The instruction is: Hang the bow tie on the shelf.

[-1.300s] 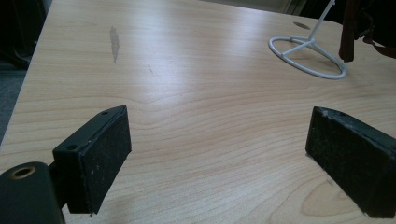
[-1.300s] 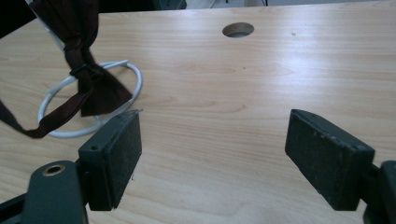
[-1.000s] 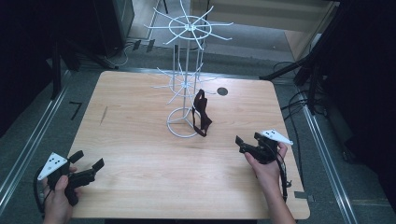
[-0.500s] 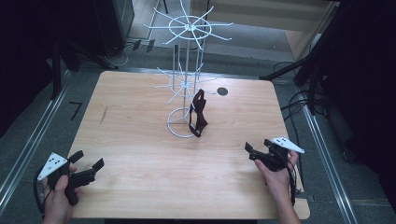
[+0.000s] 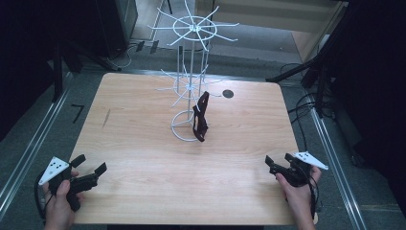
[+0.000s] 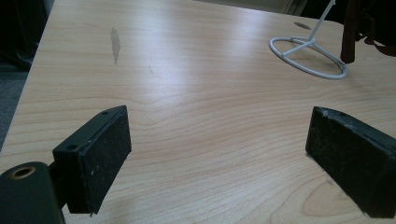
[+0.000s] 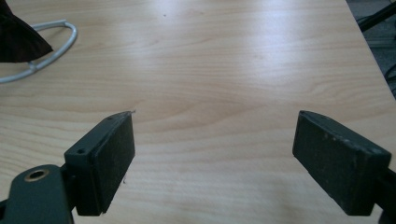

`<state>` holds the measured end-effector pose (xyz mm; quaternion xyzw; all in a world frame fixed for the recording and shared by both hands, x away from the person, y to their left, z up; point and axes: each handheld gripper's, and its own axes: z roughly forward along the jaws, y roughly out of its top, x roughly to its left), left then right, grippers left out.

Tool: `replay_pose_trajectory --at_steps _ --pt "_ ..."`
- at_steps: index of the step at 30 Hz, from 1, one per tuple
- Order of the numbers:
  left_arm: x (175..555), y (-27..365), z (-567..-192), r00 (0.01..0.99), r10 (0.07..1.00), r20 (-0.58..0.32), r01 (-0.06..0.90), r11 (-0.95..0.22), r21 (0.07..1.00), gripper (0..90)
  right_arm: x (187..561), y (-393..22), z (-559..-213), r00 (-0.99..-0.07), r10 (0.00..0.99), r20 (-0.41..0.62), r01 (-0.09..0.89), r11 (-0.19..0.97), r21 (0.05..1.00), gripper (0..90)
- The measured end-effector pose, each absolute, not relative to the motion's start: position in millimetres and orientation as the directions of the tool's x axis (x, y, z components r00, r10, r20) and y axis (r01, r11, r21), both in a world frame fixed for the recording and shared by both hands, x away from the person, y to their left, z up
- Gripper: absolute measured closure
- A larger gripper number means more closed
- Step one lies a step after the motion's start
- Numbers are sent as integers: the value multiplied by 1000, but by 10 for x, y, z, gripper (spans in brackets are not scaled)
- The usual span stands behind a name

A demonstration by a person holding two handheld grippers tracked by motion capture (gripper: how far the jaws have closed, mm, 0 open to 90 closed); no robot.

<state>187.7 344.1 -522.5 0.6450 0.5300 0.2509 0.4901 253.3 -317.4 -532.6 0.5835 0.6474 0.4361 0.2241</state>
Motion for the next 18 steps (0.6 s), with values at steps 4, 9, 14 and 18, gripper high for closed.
replay_pose_trajectory --at_steps 4,9,14,18 --pt "1878 3443 -5225 315 928 -197 438 42 898 73 2453 -3286 -5379 -209 954 213 569 -58 820 131" --pt "1880 3443 -5226 315 928 -198 439 43 898 73 2349 -3406 -5416 -199 960 199 570 -52 820 131" --pt "1877 3446 -5225 315 928 -199 438 44 898 73 2254 -3499 -5464 -194 960 202 582 -53 812 132" --pt "1877 3447 -5225 314 929 -198 438 44 898 73 2183 -3544 -5469 -195 963 184 577 -39 816 132"
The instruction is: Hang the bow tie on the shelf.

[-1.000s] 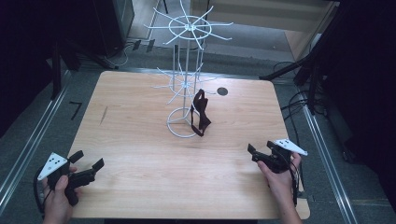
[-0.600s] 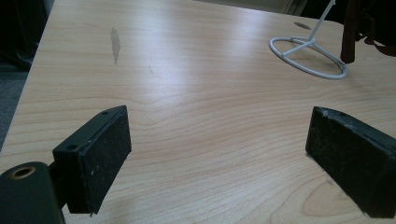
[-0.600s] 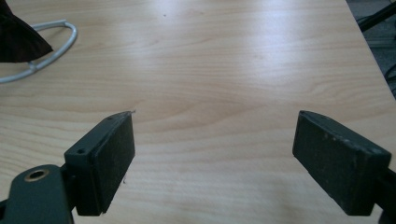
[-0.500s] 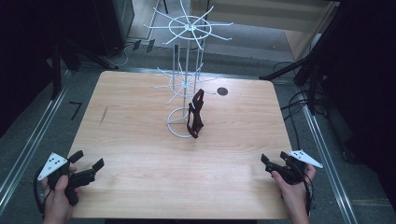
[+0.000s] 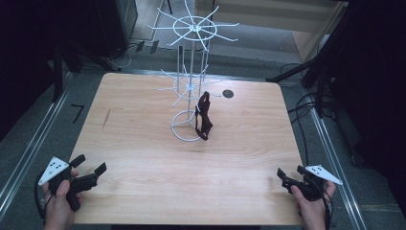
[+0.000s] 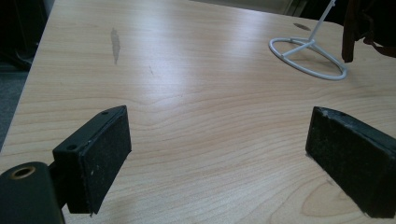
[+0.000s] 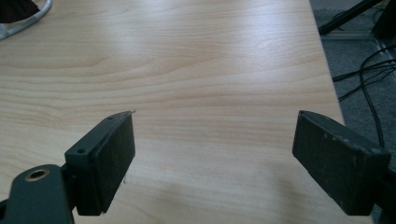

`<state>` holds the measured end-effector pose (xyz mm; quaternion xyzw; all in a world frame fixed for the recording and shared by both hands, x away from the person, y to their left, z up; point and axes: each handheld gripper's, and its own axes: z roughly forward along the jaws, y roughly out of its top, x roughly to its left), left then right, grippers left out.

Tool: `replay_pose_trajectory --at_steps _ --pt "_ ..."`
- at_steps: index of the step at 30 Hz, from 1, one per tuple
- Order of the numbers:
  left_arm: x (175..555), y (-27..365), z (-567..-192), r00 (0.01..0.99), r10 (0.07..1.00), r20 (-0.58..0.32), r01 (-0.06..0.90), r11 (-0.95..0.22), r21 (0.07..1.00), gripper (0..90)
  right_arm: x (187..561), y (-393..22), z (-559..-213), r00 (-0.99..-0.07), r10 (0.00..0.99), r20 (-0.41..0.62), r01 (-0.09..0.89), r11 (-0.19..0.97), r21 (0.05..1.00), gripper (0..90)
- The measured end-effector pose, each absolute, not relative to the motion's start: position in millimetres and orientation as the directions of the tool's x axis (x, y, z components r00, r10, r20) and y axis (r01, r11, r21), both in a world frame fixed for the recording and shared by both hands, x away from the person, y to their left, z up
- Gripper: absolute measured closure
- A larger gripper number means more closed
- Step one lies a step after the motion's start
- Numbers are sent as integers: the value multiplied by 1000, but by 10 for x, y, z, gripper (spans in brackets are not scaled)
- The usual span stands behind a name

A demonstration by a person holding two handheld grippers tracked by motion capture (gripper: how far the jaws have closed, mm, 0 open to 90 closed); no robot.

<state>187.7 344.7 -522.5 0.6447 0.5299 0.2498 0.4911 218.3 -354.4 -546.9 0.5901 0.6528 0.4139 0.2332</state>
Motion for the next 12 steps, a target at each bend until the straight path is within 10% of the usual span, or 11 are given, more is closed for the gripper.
replay_pose_trajectory --at_steps 12 --pt "1886 3436 -5225 305 933 -192 444 39 895 73 1937 -3734 -5523 -174 969 175 587 -40 808 137"
